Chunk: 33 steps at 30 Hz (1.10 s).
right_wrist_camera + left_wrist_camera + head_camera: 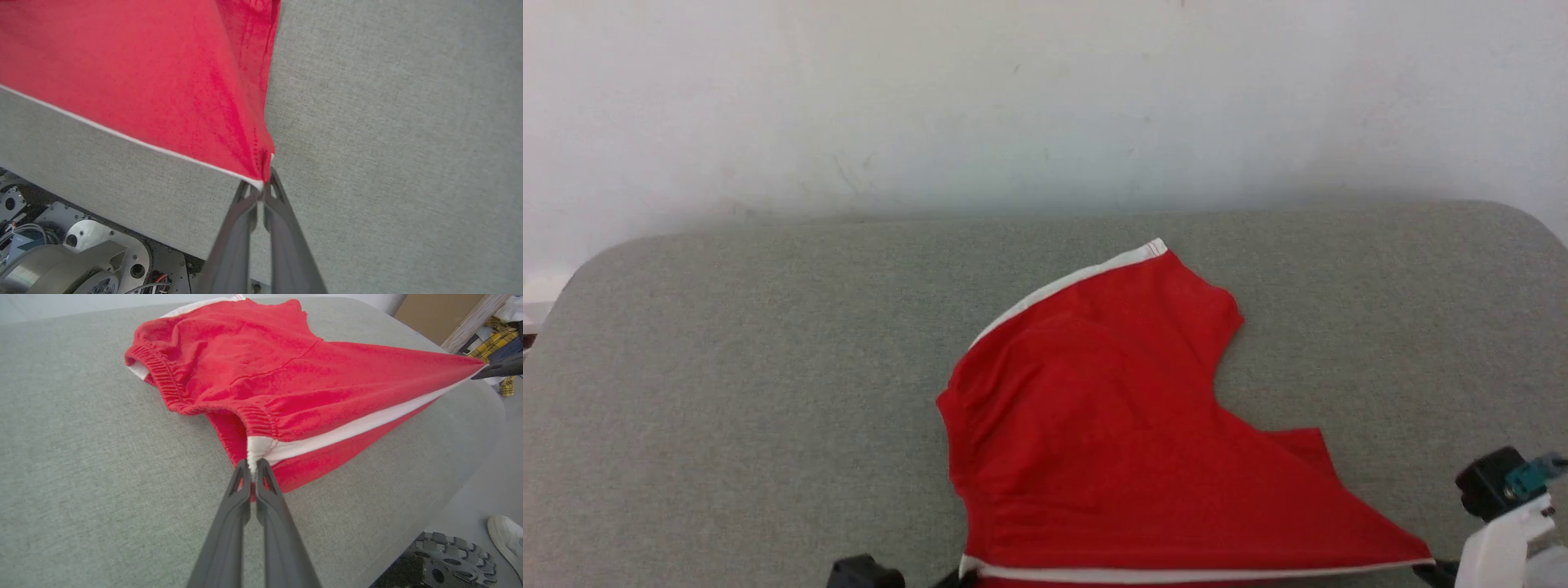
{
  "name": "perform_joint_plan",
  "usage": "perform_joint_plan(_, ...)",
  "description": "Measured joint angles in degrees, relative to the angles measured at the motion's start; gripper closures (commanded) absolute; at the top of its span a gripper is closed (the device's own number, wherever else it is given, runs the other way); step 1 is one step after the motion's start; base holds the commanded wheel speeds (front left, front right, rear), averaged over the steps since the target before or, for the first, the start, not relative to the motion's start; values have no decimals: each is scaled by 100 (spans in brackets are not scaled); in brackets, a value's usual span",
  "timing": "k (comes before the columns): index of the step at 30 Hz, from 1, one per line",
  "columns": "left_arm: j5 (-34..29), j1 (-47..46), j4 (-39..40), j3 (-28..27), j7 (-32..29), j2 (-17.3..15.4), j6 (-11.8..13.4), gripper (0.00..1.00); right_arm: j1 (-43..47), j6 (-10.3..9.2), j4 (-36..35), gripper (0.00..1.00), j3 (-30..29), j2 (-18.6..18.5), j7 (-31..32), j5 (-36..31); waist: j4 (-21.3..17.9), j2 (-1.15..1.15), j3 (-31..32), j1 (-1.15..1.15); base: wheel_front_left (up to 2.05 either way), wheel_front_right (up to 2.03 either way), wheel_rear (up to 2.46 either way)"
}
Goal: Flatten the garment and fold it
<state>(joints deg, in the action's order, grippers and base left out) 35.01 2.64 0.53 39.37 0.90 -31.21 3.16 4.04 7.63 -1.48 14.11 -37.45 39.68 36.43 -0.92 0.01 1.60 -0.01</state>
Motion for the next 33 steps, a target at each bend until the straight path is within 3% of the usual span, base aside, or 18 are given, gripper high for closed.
perform_joint_plan(4, 42, 291, 116, 152, -45, -57, -1, 100, 620, 0, -460, 100, -356, -21, 259, -18, 115, 0, 21, 0, 0, 0, 0)
perform_joint_plan(9, -13, 241, 129, 198, 75, 12, -12, 100, 667, -1, -902, 100, -706, 127, 53, -118, 206, 0, -84, 1, 0, 0, 0)
perform_joint_plan(18, -232, -660, 308, -23, 342, 180, -67, 100, -471, -2, -1071, 100, -761, 267, -189, -277, 428, 0, -491, 2, 0, 0, 0)
perform_joint_plan(25, -265, -1430, 213, -109, 346, 431, -177, 100, -1959, -2, -426, 100, -345, 308, -94, -426, 673, 0, -985, 2, 0, 0, 0)
perform_joint_plan(33, -285, -2228, -409, -207, 522, 811, -314, 100, -3639, -2, 983, 100, 293, 467, -46, -614, 967, 0, -1606, 3, 0, 0, 0)
